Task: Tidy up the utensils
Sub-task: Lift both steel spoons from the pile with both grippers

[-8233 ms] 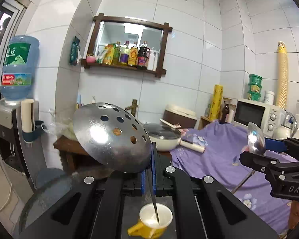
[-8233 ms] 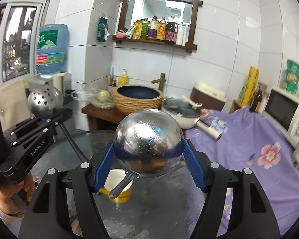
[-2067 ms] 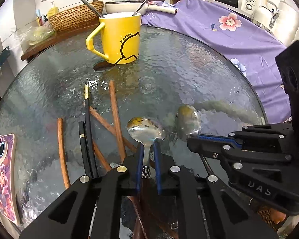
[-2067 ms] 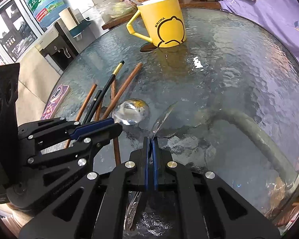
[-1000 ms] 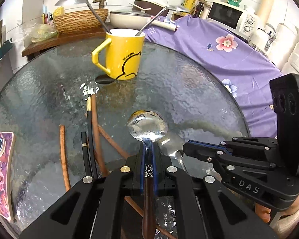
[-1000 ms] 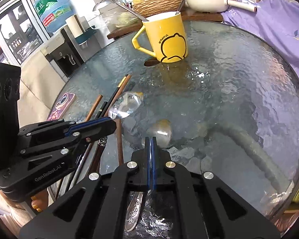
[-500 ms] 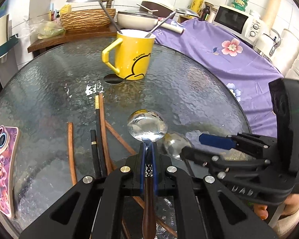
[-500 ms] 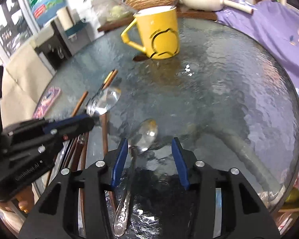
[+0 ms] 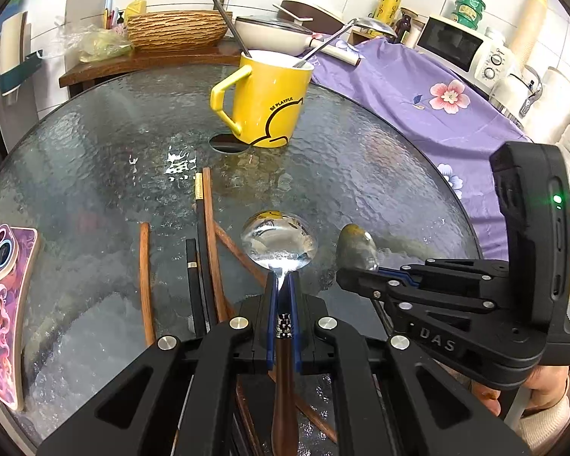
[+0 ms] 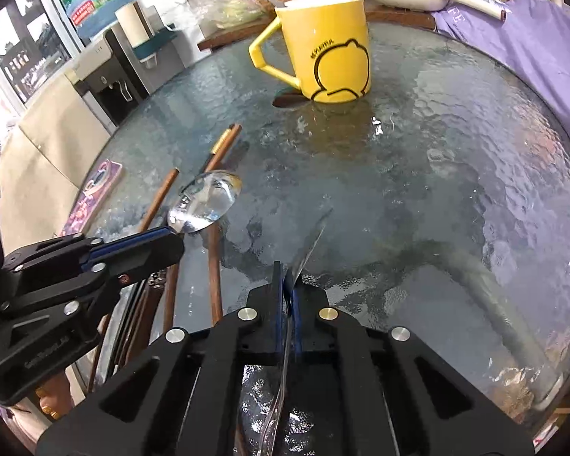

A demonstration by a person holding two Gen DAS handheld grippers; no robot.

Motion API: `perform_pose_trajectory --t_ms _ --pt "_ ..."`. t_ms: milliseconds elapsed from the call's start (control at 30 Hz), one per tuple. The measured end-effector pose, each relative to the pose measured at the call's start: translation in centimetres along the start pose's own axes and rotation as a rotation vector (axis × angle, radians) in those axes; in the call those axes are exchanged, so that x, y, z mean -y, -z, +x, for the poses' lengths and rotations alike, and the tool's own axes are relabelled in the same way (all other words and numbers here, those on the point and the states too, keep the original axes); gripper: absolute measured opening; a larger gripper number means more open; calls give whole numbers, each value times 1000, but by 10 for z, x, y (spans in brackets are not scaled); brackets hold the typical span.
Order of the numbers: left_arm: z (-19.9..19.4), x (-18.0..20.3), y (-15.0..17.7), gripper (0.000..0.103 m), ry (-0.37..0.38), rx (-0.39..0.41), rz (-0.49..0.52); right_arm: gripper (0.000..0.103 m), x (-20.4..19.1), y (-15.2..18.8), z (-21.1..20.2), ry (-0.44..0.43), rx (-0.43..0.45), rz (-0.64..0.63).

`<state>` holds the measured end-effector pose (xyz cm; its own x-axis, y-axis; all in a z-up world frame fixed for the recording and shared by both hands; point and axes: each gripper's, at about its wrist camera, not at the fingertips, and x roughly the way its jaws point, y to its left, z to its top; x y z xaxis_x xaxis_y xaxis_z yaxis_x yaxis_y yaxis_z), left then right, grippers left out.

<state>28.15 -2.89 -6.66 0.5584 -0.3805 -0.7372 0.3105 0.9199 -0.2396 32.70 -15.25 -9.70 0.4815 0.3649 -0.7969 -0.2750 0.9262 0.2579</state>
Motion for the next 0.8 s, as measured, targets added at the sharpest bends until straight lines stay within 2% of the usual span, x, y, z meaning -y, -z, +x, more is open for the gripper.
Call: perform_pose_trajectory --t_ms 500,800 --pt "-22 18 -27 6 24 111 42 4 8 -27 -52 -44 188 -8" --pt "-35 9 -63 6 34 238 -7 4 3 -60 -78 -37 405 -87"
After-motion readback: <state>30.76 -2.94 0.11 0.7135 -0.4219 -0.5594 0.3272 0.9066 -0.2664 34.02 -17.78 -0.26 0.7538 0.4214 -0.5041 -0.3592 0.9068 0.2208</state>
